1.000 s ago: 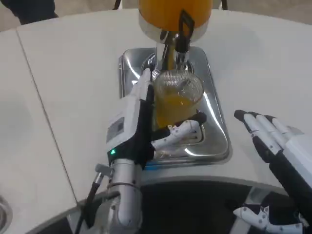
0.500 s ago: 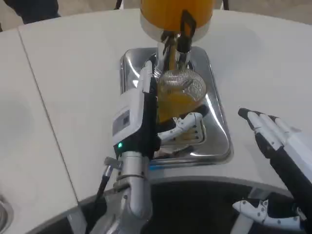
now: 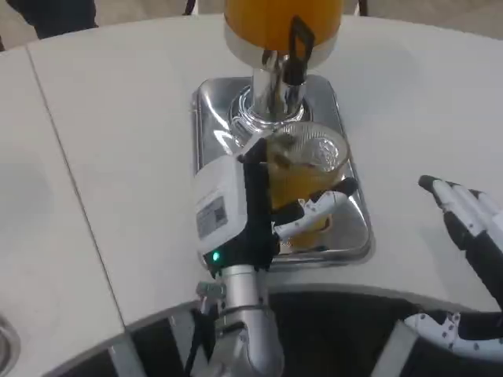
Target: Grasp the cup under the faucet to collect the drink, then remove the cup.
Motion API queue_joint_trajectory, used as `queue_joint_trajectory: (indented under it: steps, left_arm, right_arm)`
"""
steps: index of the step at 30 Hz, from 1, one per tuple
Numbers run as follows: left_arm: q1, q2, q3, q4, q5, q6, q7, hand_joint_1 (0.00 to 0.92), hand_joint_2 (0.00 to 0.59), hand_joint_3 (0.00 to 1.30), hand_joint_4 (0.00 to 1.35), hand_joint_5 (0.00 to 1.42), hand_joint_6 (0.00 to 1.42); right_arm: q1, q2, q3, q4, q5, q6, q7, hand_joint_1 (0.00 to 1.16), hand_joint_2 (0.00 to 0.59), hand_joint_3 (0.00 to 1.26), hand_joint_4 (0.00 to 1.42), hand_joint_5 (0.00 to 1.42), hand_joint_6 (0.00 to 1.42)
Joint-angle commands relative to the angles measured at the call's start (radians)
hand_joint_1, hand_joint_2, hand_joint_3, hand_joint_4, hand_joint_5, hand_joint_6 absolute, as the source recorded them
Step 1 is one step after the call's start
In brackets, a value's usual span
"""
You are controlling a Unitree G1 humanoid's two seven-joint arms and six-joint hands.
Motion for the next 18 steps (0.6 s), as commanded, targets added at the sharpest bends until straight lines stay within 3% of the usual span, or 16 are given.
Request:
queue_joint_trajectory:
  steps: [1,10,18]
  left_arm:
    - [-0.024,-0.065,-0.004,0.044,-0.027,-0.051,0.043,0.577,0.041,1.09,1.12,1.42,1.42]
    - [-0.027,-0.03,0.009,0.059,-0.048,-0.089,0.043,0.616,0.015,1.16,1.09,1.42,1.42]
    - [-0.014,0.04,0.037,0.008,-0.065,-0.125,0.028,0.615,0.004,1.17,1.08,1.42,1.42]
  right_arm:
    - [0.014,0.019,0.004,-0.014,-0.015,-0.004,0.012,0.65,0.305,0.0,0.0,0.0,0.05]
    - [-0.032,0.022,0.024,0.043,-0.003,-0.001,-0.002,0.65,0.31,0.0,0.0,0.0,0.05]
    - [-0.071,0.02,0.05,0.102,0.029,-0.009,-0.027,0.64,0.32,0.0,0.0,0.0,0.05]
